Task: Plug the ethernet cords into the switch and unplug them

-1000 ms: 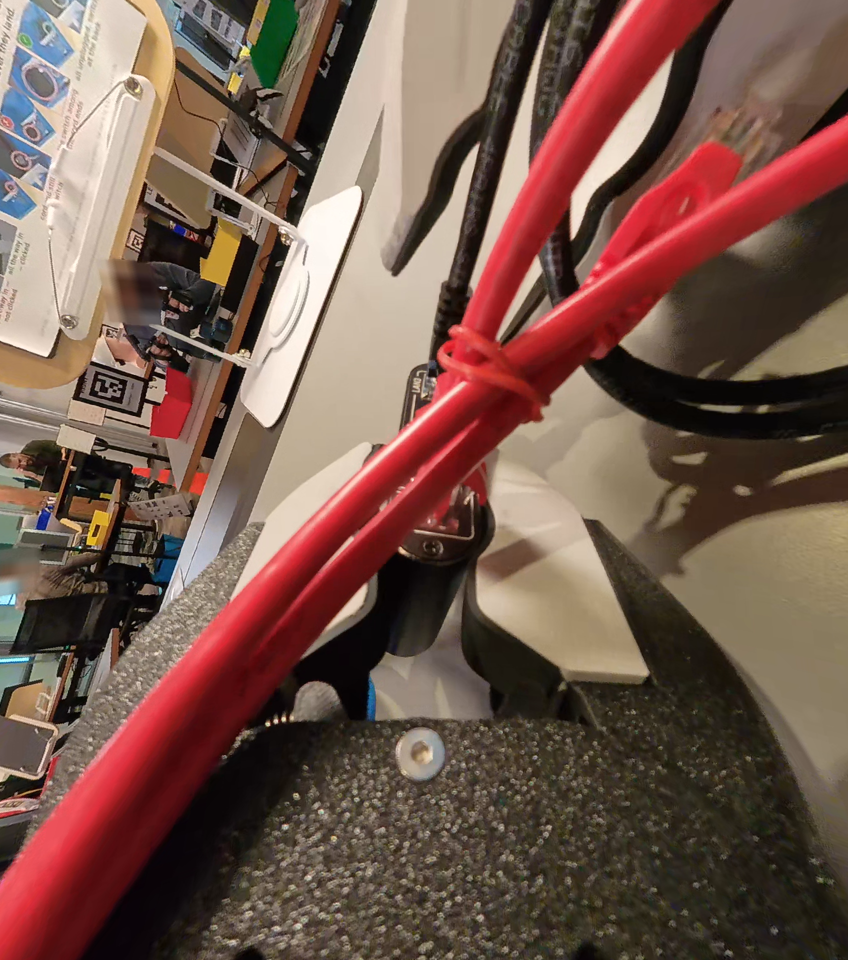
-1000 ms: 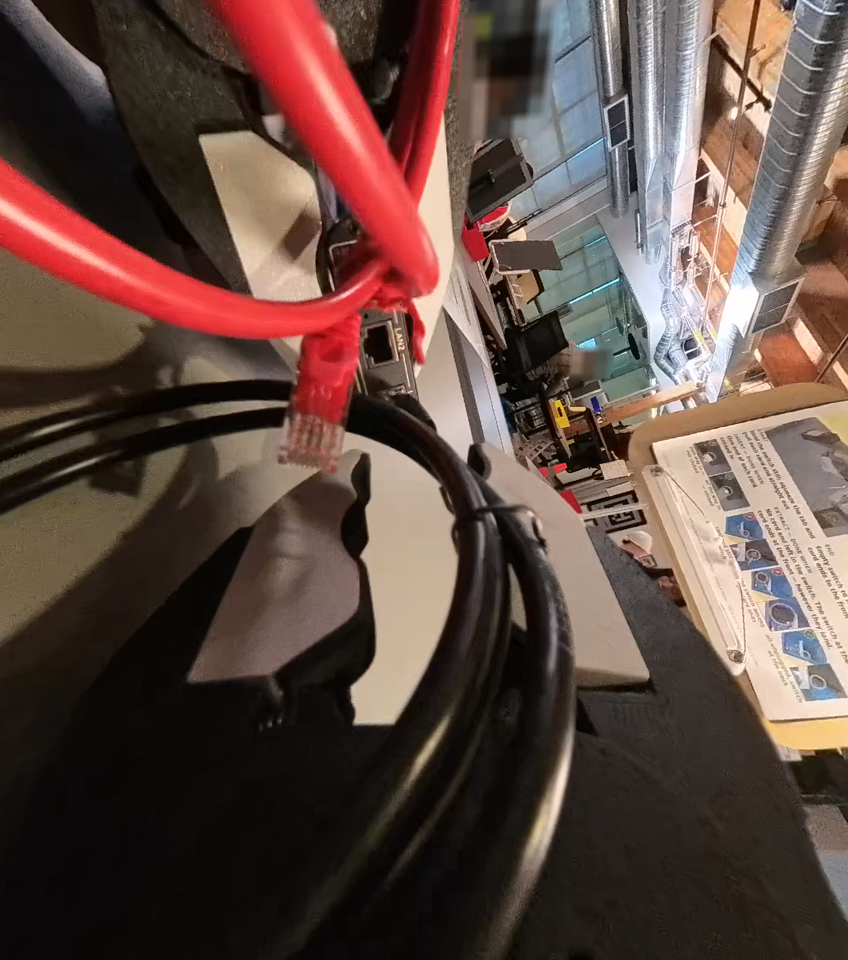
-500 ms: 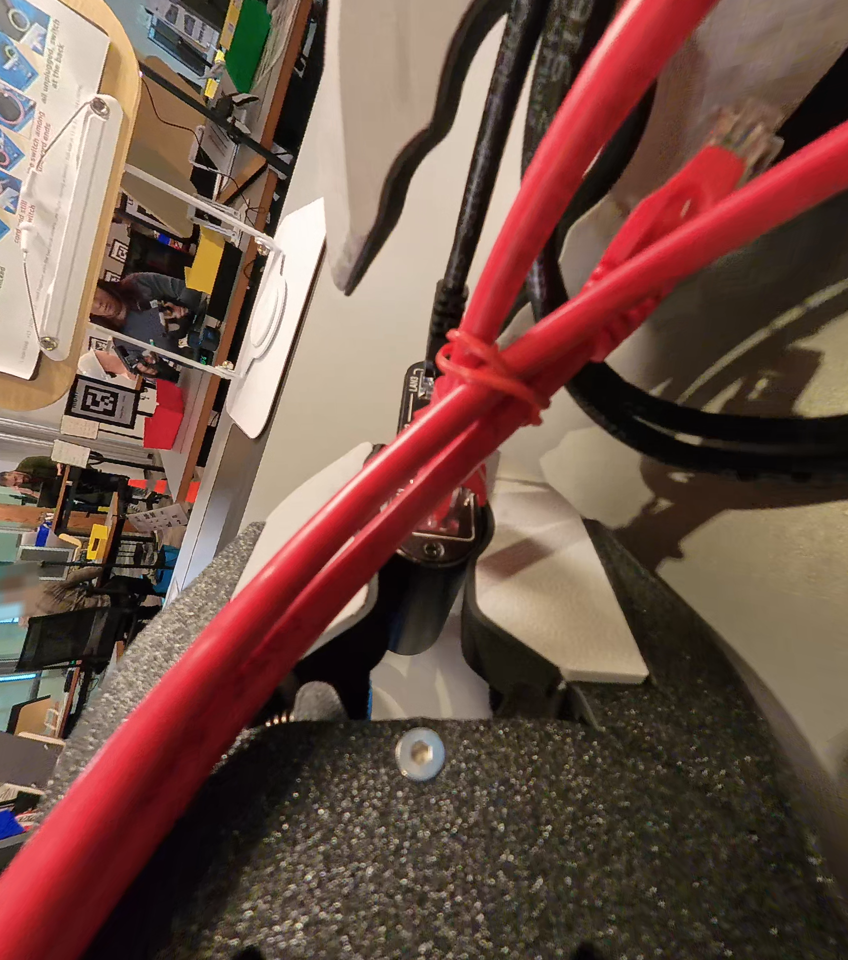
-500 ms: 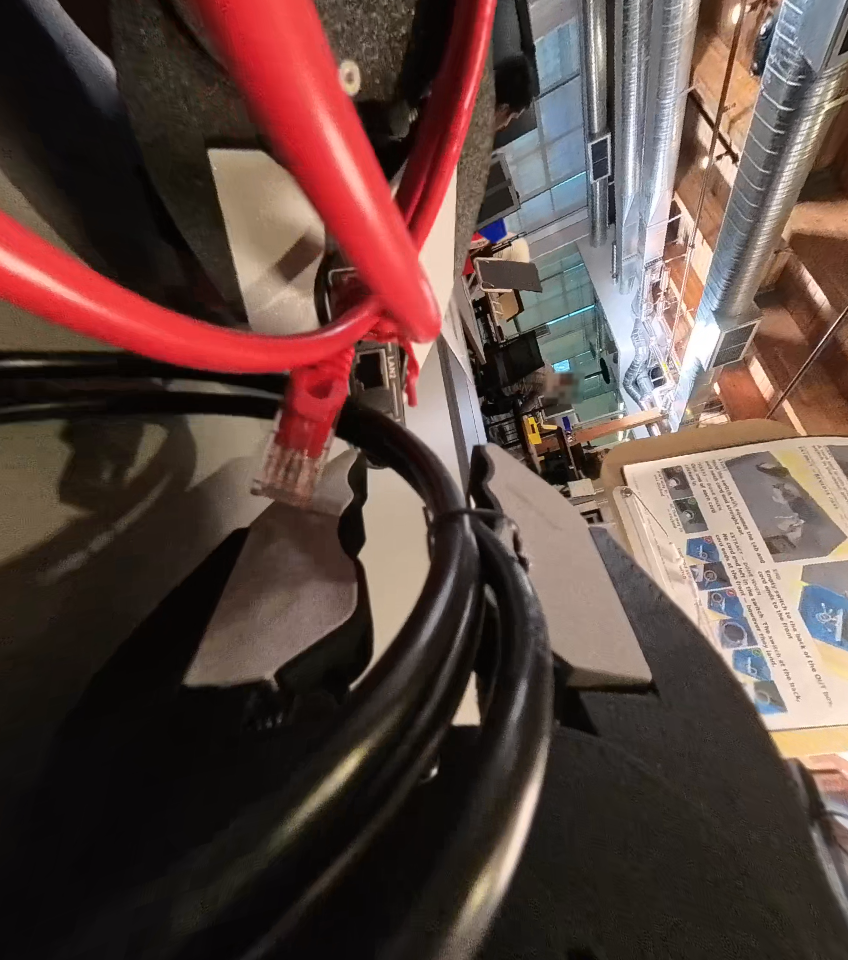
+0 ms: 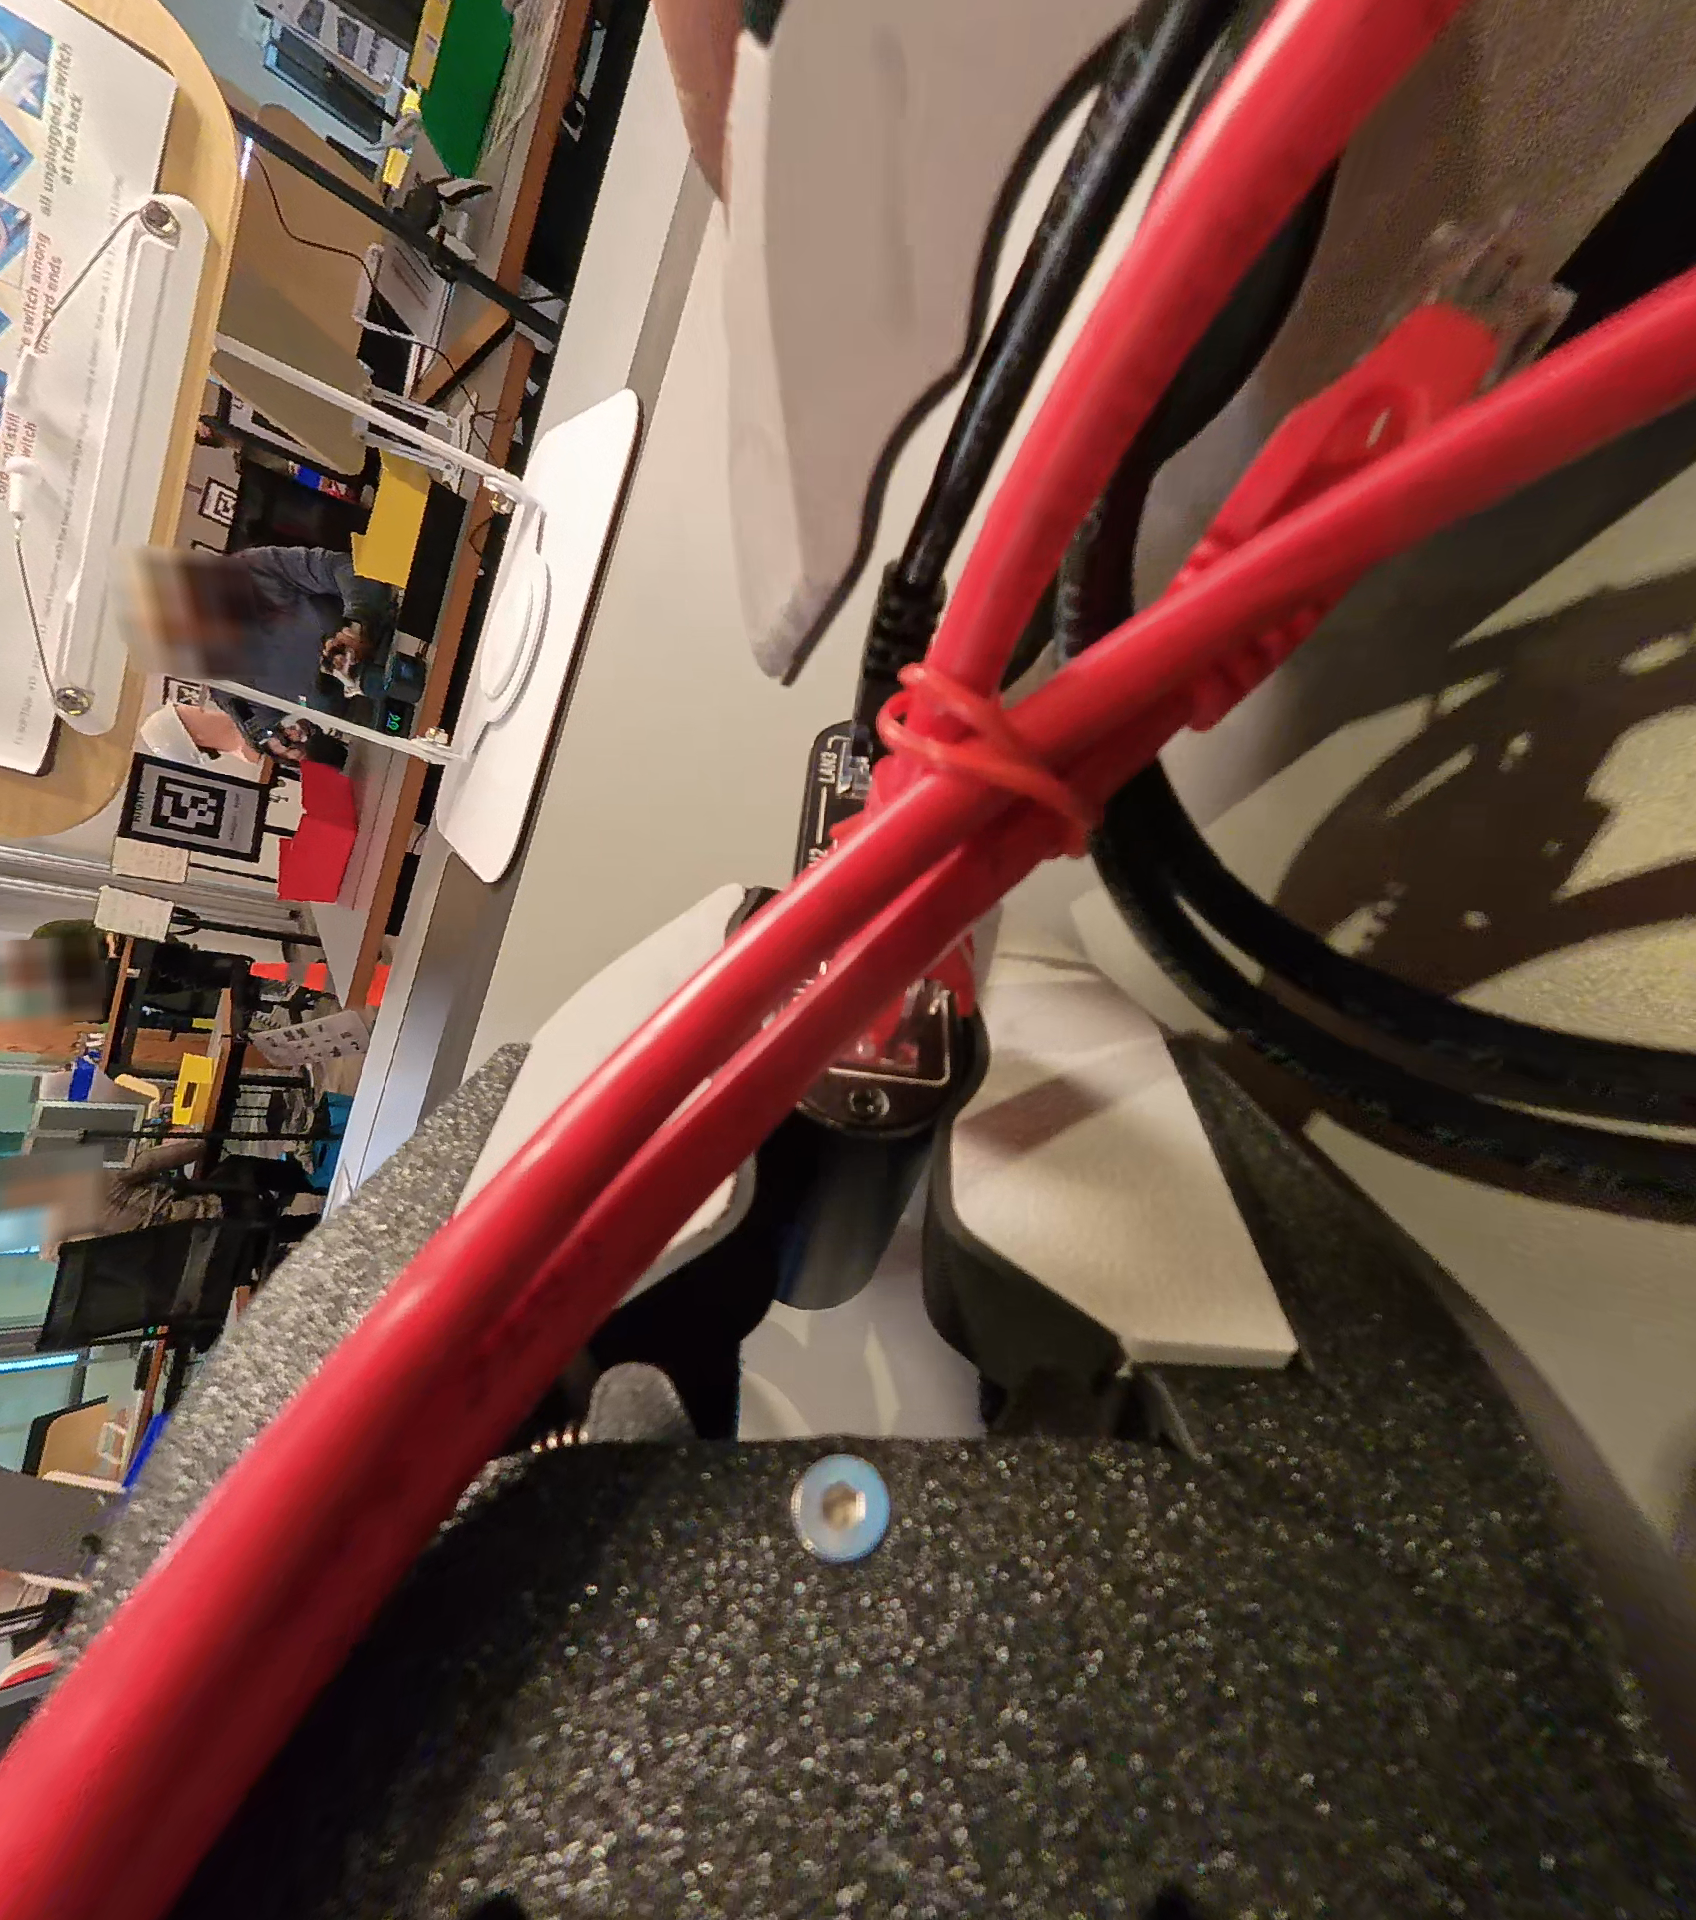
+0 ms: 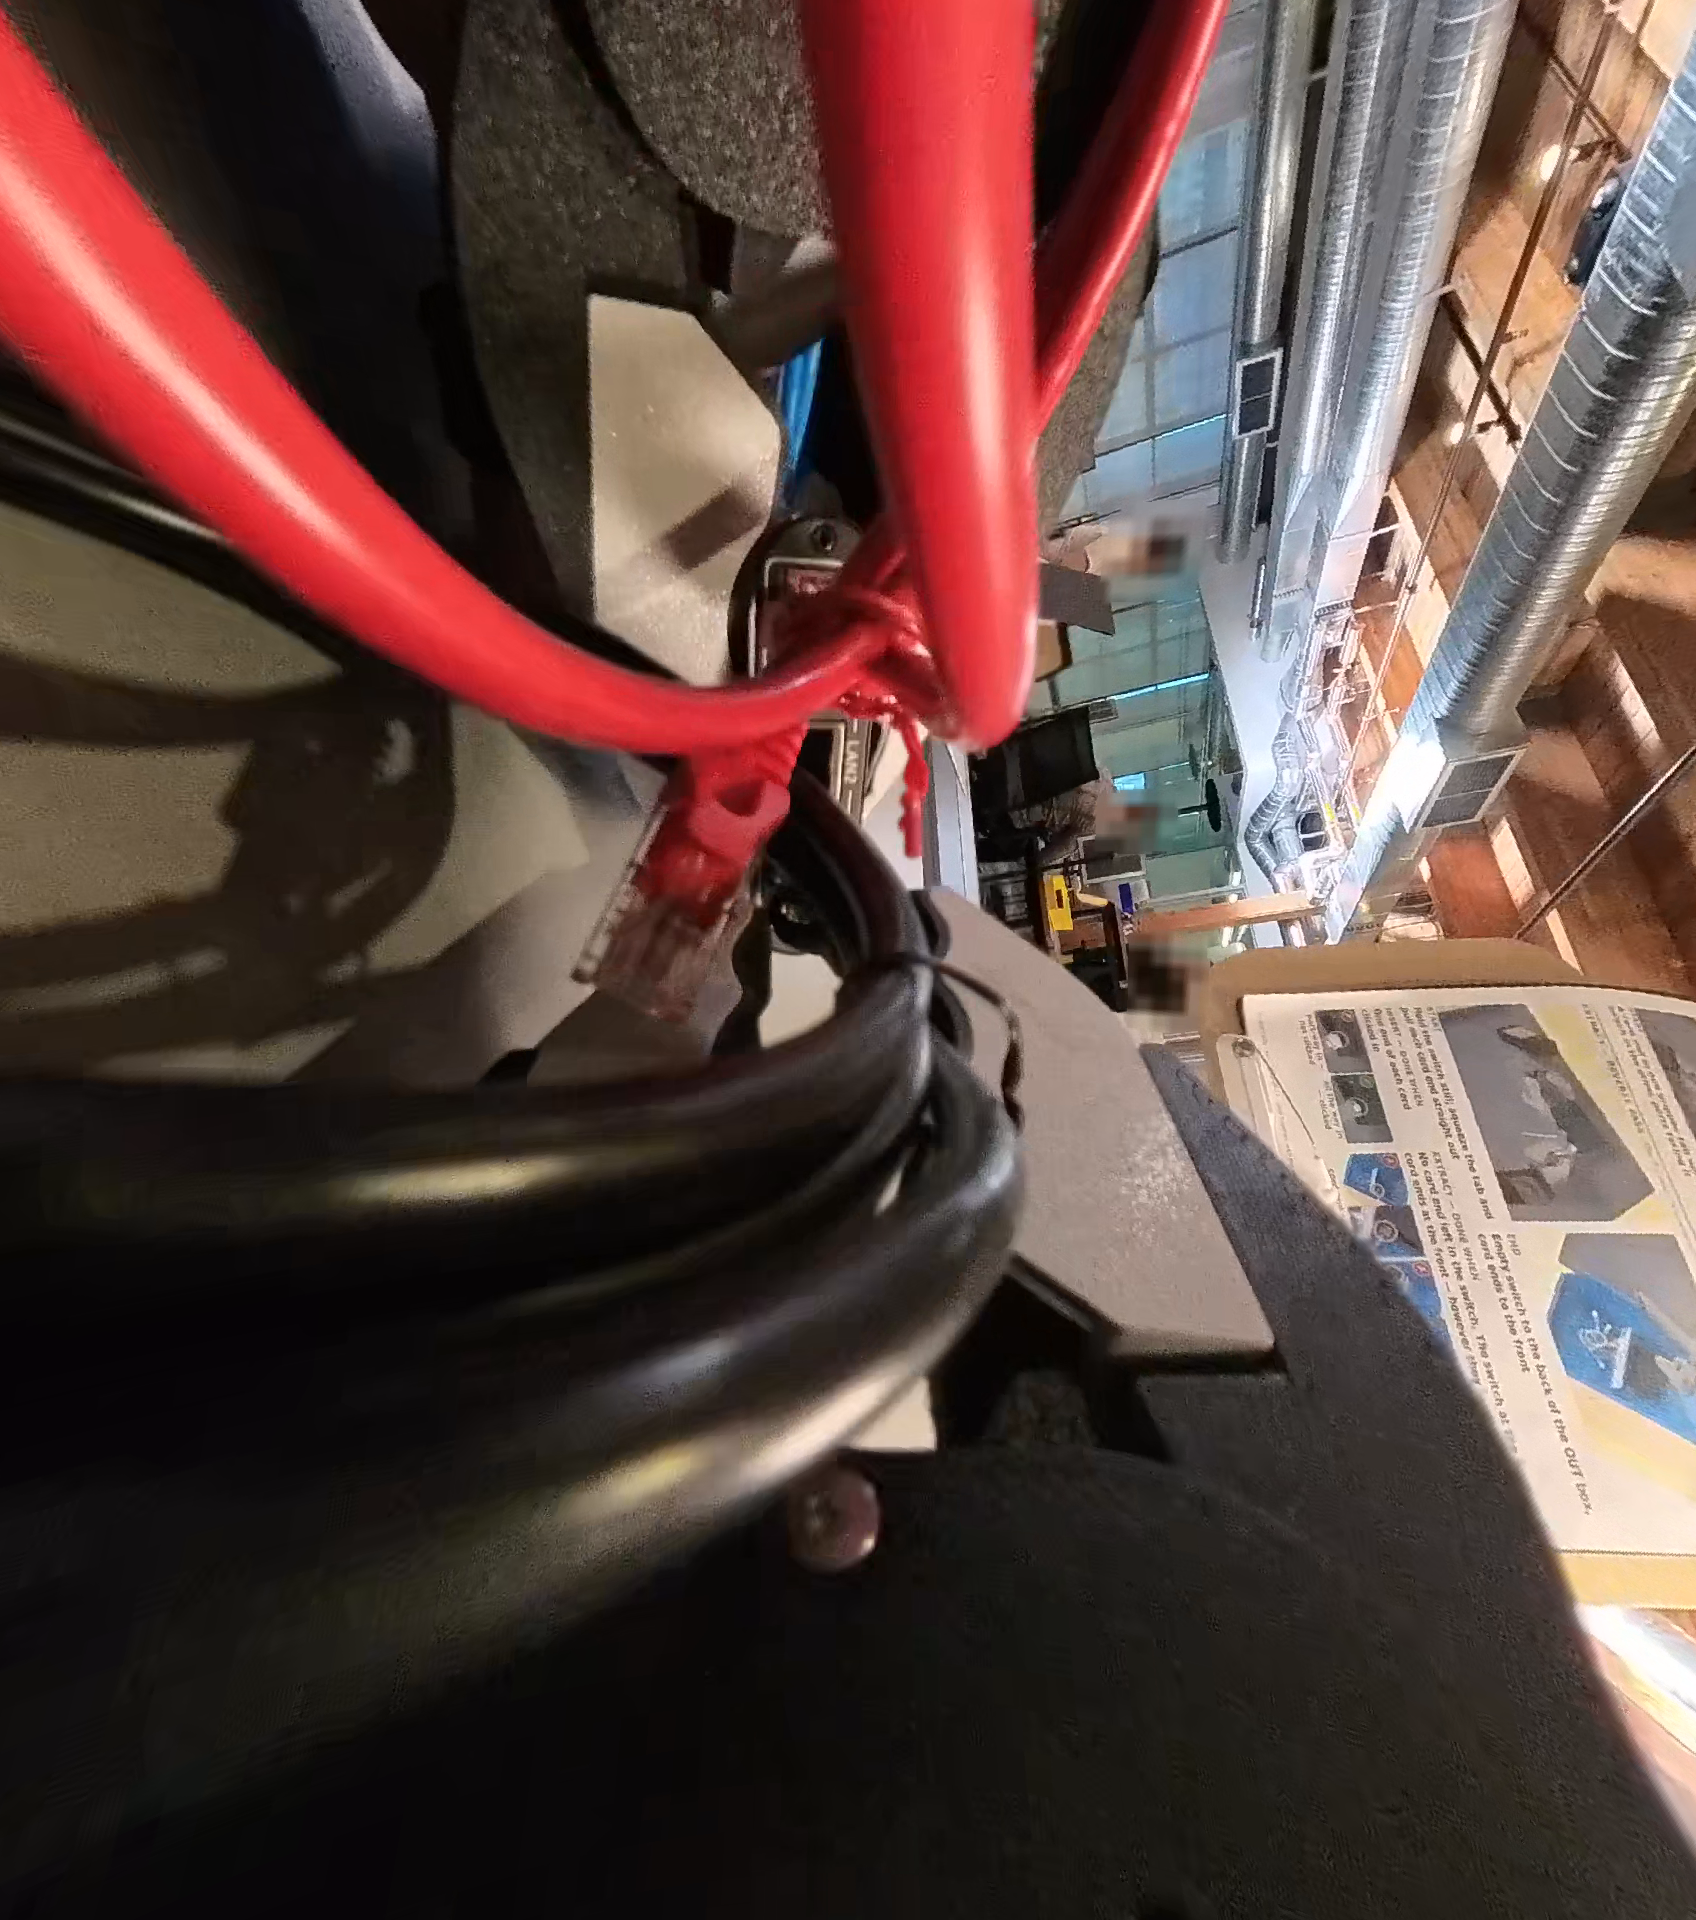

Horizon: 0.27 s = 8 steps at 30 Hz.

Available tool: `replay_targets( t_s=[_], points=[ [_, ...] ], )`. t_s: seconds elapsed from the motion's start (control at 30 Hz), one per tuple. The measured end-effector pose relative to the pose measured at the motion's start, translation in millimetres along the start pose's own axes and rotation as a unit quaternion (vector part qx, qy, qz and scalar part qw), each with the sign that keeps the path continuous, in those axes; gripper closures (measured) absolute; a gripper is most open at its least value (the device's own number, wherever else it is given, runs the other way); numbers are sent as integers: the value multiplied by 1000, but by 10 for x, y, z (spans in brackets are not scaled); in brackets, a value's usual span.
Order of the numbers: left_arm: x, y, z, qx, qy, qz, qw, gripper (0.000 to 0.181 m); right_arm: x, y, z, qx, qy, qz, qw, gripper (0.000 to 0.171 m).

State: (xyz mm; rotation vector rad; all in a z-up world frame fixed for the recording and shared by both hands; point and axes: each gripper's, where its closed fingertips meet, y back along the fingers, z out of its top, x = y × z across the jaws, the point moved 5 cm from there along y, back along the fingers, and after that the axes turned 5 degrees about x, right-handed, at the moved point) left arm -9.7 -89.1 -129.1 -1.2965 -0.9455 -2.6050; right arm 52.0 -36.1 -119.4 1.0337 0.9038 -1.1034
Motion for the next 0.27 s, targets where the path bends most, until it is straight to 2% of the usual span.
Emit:
replay_targets(
  t_s=[0.27],
  points=[
    [-6,7,22,-8,8,-5,1000,148,5,17,52,-21,-18,15,1000,149]
  ],
)
